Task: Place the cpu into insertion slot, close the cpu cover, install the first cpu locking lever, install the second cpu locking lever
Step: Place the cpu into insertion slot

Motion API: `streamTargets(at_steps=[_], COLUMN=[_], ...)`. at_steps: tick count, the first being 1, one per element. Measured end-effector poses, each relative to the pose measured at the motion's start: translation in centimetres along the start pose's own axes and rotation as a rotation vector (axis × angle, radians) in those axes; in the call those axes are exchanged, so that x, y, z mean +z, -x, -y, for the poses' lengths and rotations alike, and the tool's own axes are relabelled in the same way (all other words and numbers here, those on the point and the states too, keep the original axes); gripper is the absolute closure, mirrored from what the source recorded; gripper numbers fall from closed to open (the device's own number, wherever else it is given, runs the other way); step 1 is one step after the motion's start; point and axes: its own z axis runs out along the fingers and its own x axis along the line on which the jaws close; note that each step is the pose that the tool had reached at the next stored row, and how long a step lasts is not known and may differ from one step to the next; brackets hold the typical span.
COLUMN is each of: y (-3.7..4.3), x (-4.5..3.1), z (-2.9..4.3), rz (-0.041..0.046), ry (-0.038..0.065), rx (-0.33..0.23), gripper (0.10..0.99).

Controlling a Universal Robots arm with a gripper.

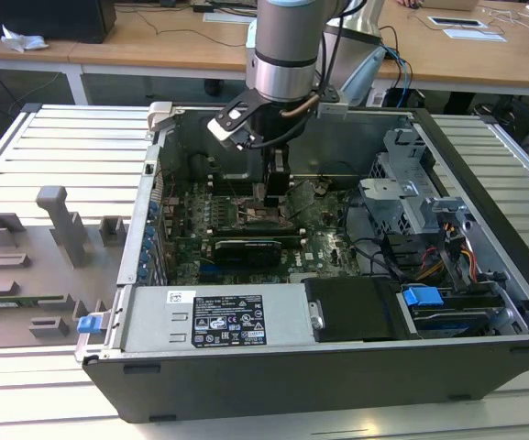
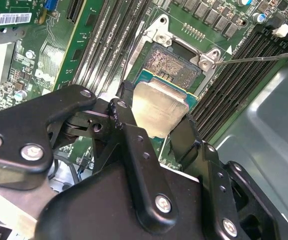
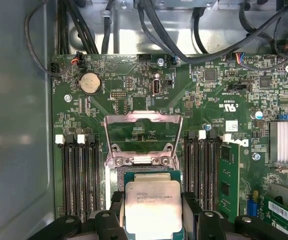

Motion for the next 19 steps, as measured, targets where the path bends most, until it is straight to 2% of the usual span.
streamTargets(at_steps=[7,19], y=[-0.01,-0.03], x=[0.13,0.87], z=[0.05,0.06], rz=[-0.0002,-0.0002], ry=[0.000,0.000], rx=[0.000,0.000], gripper=[0.541,0.541])
